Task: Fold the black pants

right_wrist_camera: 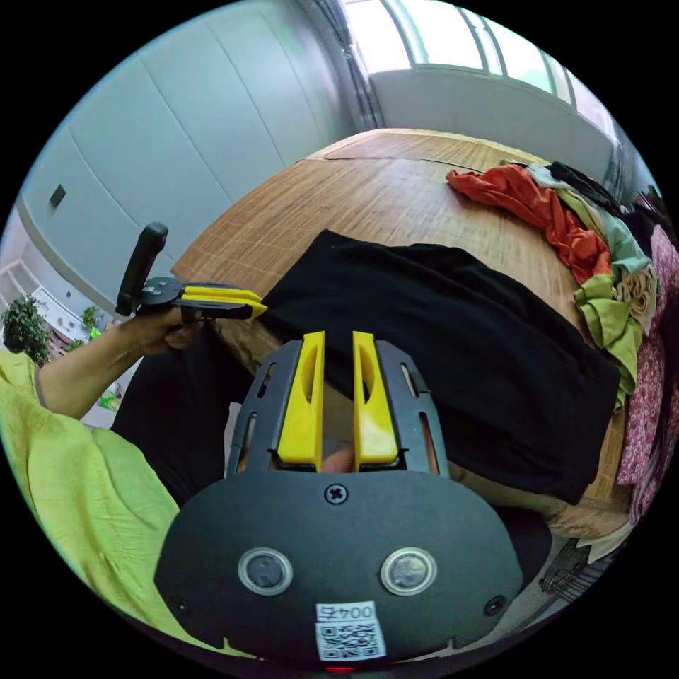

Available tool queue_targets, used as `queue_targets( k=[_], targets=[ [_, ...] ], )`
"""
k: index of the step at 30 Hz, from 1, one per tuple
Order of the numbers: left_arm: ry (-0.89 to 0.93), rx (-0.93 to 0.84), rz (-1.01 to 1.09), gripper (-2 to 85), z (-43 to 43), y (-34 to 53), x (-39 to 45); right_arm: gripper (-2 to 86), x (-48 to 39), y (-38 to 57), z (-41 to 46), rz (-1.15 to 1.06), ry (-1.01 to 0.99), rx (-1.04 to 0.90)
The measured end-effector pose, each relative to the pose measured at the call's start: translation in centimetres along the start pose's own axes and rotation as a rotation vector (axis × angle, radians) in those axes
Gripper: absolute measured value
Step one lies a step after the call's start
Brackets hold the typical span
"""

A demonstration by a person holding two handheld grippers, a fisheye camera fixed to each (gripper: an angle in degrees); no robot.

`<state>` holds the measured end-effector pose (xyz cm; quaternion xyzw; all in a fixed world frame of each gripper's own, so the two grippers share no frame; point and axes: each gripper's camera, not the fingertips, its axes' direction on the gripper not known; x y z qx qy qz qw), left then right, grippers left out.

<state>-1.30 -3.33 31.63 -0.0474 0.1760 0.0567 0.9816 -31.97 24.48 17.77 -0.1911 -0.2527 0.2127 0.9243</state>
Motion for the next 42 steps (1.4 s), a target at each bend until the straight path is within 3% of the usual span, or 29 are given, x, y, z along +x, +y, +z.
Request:
queue_targets(
  k=[4, 7, 12, 21, 29, 35, 42],
  targets=[
    [-0.074, 0.072, 0.012, 4.2, -1.8, -4.1, -0.6, 7.6, -5.7, -2.8, 0.2, -0.028, 0.0, 0.013],
    [-0.076, 0.002, -0.027, 4.7, -0.2, -9.4, -2.4, 8.0, -9.7, -4.2, 0.0, -0.065, 0.052, 0.04],
    [0.04, -0.178, -0.008, 9.5, 3.7, -16.5, -4.2, 9.8, -17.7, -5.7, 0.7, -0.251, 0.131, 0.053],
    [0.153, -0.161, -0.011, 12.3, 4.1, -21.9, -5.5, 11.8, -27.2, -6.2, 3.7, -0.516, 0.228, -0.016],
    [0.197, -0.135, 0.014, 6.8, 4.6, -26.3, -4.0, 3.8, -26.1, -3.4, 3.4, -0.42, 0.328, -0.06],
    [0.295, -0.058, -0.05, 2.7, -0.2, -30.8, -2.1, 2.8, -22.2, 1.8, -3.7, -0.292, 0.312, 0.09],
    [0.281, -0.077, 0.116, 1.7, -6.4, -41.6, 11.4, 2.7, -5.7, 14.2, -18.1, 0.147, 0.109, 0.323]
  ],
)
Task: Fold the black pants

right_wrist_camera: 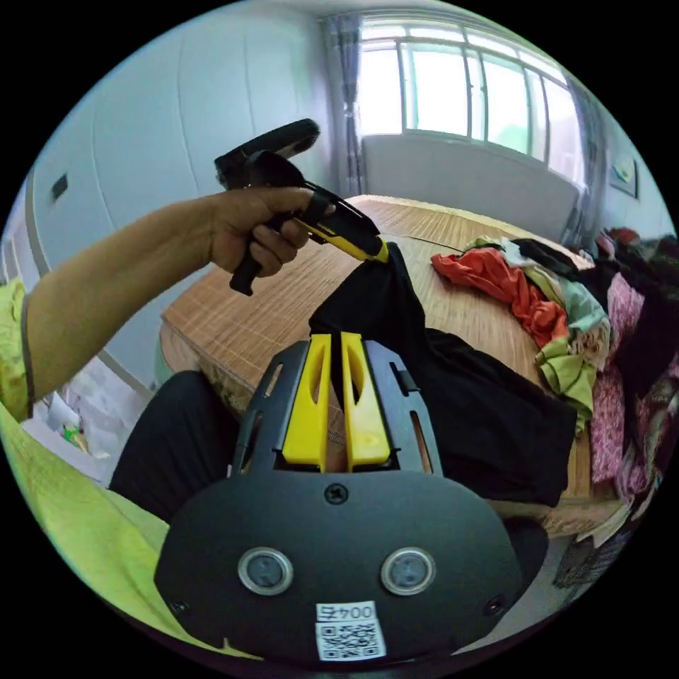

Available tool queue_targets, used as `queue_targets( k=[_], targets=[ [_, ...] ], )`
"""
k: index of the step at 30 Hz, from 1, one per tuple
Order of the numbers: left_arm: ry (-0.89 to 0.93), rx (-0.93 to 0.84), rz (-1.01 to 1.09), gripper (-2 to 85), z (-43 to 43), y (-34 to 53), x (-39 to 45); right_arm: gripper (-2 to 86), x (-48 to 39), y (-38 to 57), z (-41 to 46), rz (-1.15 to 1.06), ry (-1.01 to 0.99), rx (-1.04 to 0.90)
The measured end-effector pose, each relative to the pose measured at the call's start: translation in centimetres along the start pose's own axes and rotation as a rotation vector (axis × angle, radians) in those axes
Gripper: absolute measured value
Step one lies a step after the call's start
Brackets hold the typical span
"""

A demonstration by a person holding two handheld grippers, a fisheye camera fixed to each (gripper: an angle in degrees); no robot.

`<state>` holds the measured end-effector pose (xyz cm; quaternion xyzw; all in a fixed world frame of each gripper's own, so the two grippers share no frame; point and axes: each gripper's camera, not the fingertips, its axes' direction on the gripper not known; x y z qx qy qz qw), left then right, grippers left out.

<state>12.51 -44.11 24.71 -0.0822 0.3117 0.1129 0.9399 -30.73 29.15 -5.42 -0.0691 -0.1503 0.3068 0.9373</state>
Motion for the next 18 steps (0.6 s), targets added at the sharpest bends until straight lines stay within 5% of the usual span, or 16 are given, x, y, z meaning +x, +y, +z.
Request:
queue_targets(
  k=[9, 18],
  targets=[
    [-0.027, -0.144, 0.183, 1.9, 12.1, -12.7, 17.7, 3.7, 30.9, 19.5, -11.1, 0.516, -0.045, 0.099],
    [-0.037, -0.35, 0.205, 6.4, 26.2, -17.7, 23.5, 5.7, 50.6, 36.4, -9.9, 0.828, -0.155, 0.021]
  ],
)
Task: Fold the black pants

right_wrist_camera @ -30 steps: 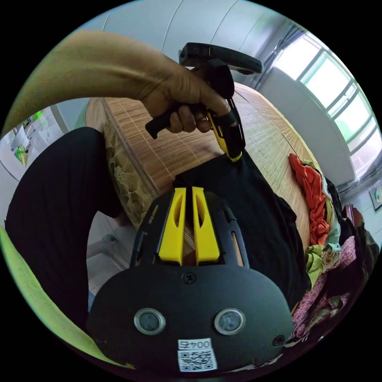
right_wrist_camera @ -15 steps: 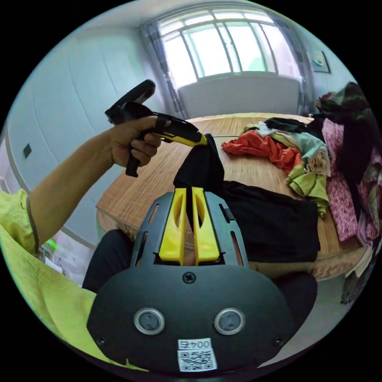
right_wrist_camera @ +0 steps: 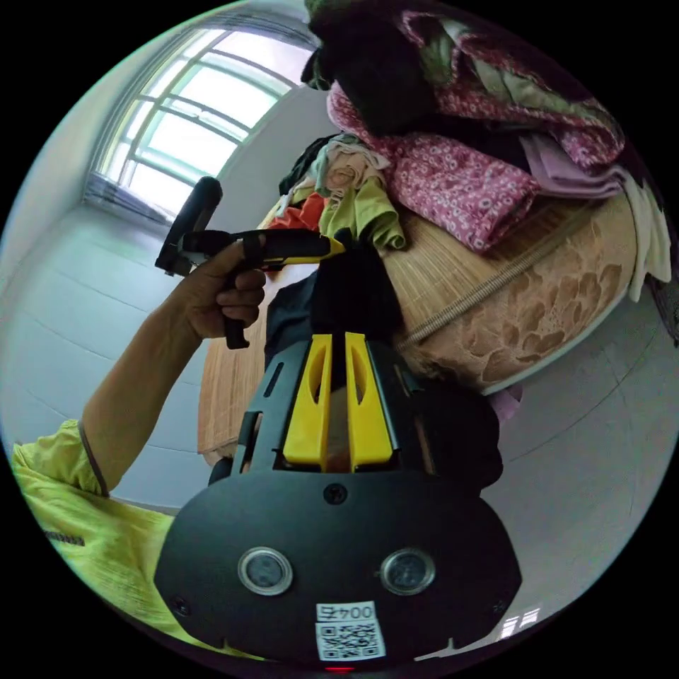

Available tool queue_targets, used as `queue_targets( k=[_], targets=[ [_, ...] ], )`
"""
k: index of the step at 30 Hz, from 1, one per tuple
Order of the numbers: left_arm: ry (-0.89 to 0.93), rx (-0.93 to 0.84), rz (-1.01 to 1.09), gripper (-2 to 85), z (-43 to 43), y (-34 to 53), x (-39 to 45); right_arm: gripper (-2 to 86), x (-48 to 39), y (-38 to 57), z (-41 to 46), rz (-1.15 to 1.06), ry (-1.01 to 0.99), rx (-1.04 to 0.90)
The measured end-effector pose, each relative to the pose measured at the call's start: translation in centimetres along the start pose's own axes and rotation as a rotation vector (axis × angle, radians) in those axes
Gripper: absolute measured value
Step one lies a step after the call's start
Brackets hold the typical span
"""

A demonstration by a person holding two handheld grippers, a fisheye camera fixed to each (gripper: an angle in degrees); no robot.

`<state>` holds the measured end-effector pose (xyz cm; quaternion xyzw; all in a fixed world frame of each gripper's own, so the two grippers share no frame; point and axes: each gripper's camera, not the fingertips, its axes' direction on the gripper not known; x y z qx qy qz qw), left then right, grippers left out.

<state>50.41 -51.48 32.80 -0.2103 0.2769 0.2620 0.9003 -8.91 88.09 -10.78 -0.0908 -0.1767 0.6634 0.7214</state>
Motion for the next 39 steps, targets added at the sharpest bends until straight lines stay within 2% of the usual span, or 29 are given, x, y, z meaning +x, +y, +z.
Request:
queue_targets(
  k=[2, 6, 10, 15, 18, 23, 25, 28, 30, 32, 34, 39],
  targets=[
    [0.042, 0.024, 0.02, 8.7, -0.6, -0.2, 0.2, 7.7, 2.8, 0.2, -1.2, 0.029, -0.047, 0.027],
    [0.113, 0.147, 0.11, 13.1, -4.3, 0.7, 0.3, 10.4, 6.2, 1.0, -3.5, 0.056, 0.036, 0.1],
    [0.091, 0.219, 0.158, 14.5, -6.8, 2.1, -0.8, 11.4, 5.7, 0.9, -3.9, 0.02, 0.148, 0.152],
    [-0.069, 0.238, 0.011, 14.9, -7.4, 6.3, -7.5, 13.3, 2.5, 0.6, -4.8, -0.083, 0.331, 0.26],
    [-0.068, 0.208, -0.098, 14.6, -6.1, 9.8, -12.3, 13.4, 3.1, 0.0, -6.6, -0.044, 0.351, 0.348],
    [0.024, 0.176, -0.194, 14.9, -2.4, 13.5, -16.3, 15.3, 1.9, -3.9, -0.1, -0.138, 0.266, 0.139],
    [0.079, 0.182, -0.205, 15.0, -1.0, 14.1, -16.7, 16.2, 0.9, -5.8, 4.4, -0.151, 0.299, 0.028],
    [0.037, 0.187, -0.21, 14.3, 0.6, 15.1, -16.7, 15.9, -1.1, -7.5, 8.8, -0.181, 0.333, -0.083],
    [0.075, 0.199, -0.21, 11.3, 1.4, 16.1, -17.2, 14.1, -2.9, -8.3, 11.2, -0.217, 0.393, -0.145],
    [0.125, 0.201, -0.172, 7.0, 2.4, 17.1, -17.0, 8.7, -5.0, -8.9, 12.7, -0.265, 0.431, -0.155],
    [0.089, 0.259, -0.16, 4.3, 2.7, 18.9, -16.7, 5.8, -8.0, -9.9, 14.5, -0.334, 0.452, -0.15],
    [0.093, 0.44, -0.331, 2.0, 1.2, 30.5, -19.2, 4.5, -15.2, -13.3, 19.9, -0.475, 0.429, -0.177]
  ],
)
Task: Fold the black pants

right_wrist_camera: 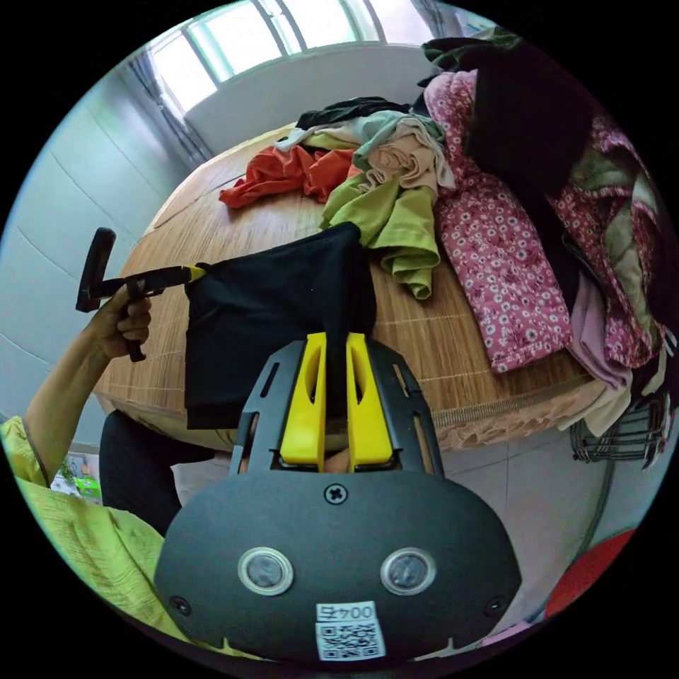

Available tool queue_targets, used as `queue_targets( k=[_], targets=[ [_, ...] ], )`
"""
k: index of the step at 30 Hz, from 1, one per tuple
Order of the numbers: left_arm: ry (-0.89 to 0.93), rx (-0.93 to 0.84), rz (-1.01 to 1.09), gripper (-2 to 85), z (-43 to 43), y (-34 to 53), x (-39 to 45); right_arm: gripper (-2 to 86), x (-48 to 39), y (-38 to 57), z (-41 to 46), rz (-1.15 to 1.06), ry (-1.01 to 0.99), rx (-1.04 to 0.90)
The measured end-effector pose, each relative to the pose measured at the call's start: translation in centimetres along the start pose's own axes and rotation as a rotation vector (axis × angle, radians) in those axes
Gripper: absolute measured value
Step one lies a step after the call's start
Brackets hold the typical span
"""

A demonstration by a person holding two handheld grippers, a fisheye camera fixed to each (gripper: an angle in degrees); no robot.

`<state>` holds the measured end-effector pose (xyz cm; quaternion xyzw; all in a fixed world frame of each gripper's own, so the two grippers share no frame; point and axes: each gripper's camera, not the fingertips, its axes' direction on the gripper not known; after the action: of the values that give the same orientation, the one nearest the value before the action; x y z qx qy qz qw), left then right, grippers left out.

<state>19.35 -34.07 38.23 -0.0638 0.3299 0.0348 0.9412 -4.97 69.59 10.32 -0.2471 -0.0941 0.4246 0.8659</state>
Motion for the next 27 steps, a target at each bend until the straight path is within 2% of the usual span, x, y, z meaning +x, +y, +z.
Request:
queue_targets(
  k=[5, 8, 11, 14, 18, 27],
  targets=[
    [-0.057, 0.13, -0.233, 1.6, -6.1, 13.1, -6.9, 5.7, -11.8, -9.6, 4.2, -0.207, -0.115, -0.003],
    [-0.025, 0.222, -0.352, 2.0, -7.7, 20.5, -10.1, 8.2, -19.1, -12.5, 4.7, -0.255, -0.025, 0.011],
    [0.024, 0.275, -0.406, 2.5, -7.8, 25.0, -12.2, 8.5, -23.3, -10.3, 1.3, -0.213, -0.129, 0.069],
    [0.065, 0.289, -0.429, 2.6, -7.2, 27.2, -13.6, 8.0, -28.8, -3.9, -0.5, -0.23, -0.176, 0.06],
    [0.087, 0.285, -0.457, 2.7, -6.3, 29.5, -15.1, 8.8, -37.2, 2.8, 0.8, -0.315, -0.096, 0.016],
    [0.062, 0.288, -0.462, 2.6, -5.9, 33.6, -16.3, 9.3, -45.2, 0.6, 3.2, -0.238, -0.007, -0.021]
  ],
)
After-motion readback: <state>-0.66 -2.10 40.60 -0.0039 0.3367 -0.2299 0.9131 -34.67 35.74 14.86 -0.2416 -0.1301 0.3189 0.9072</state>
